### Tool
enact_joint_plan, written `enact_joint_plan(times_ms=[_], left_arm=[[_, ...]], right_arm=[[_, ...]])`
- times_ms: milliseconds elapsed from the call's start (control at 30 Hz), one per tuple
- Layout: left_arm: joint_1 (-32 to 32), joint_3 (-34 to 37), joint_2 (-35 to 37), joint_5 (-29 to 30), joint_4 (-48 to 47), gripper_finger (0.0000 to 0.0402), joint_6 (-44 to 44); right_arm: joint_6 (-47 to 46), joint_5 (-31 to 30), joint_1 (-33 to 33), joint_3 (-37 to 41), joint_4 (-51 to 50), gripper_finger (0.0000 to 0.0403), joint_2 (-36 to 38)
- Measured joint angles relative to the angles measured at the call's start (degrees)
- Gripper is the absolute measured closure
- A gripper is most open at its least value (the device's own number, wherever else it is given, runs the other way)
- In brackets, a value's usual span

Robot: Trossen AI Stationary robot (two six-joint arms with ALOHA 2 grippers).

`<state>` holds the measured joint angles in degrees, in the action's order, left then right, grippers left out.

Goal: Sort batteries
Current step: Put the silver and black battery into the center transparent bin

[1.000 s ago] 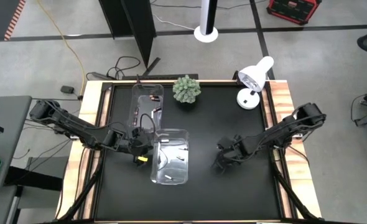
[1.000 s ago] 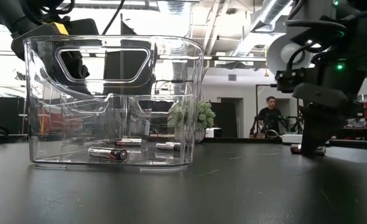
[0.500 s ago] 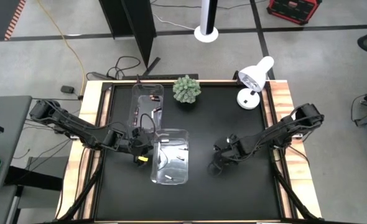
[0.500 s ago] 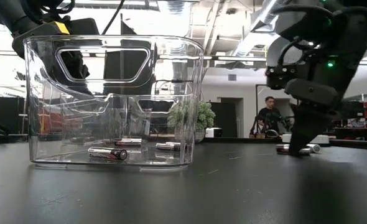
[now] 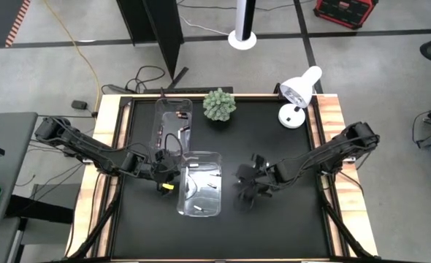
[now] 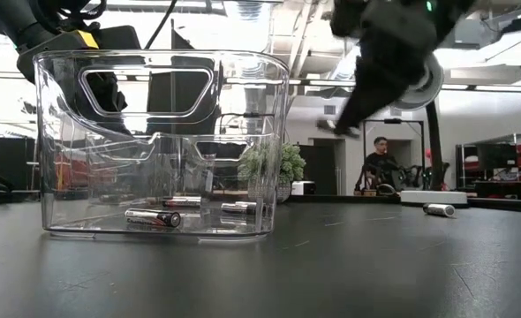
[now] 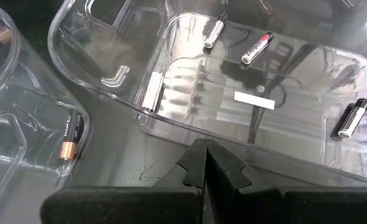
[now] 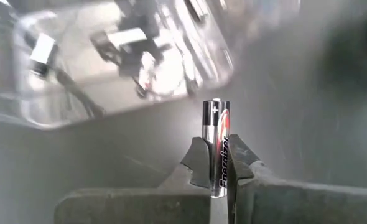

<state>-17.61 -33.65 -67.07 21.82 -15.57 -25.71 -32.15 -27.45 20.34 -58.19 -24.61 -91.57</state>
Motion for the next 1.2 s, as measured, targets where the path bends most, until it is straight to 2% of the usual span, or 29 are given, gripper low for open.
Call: enact_joint_plan(times_ms=[200, 300, 467, 533, 700, 967, 1200], left_arm=[[0.0, 0.0, 0.0, 0.0, 0.0, 0.0400, 0.6], [0.0, 0.0, 0.0, 0.0, 0.0, 0.0400, 1.0], [0.0, 0.0, 0.0, 0.0, 0.1, 0.0400, 1.0], [0.0, 0.0, 0.0, 0.0, 0.1, 0.0400, 1.0], [0.0, 0.0, 0.0, 0.0, 0.1, 0.0400, 1.0], [0.0, 0.0, 0.0, 0.0, 0.0, 0.0400, 0.6], [0.0, 0.0, 0.0, 0.0, 0.0, 0.0400, 0.5]], right_arm=[[11.8, -0.9, 0.3, -5.2, 2.4, 0.0394, 0.1], [18.0, -0.3, -0.2, -6.0, 8.2, 0.0394, 0.1], [25.3, 6.8, -3.2, -6.1, 20.4, 0.0394, -1.8], [26.4, 10.3, -4.9, -7.2, 21.8, 0.0394, -4.1], [28.7, 16.7, -8.3, -15.6, 18.6, 0.0394, -12.2], [31.7, 18.8, -11.2, -32.3, 2.5, 0.0389, -23.2], [33.3, 21.4, -13.0, -39.0, -2.5, 0.0388, -30.2]])
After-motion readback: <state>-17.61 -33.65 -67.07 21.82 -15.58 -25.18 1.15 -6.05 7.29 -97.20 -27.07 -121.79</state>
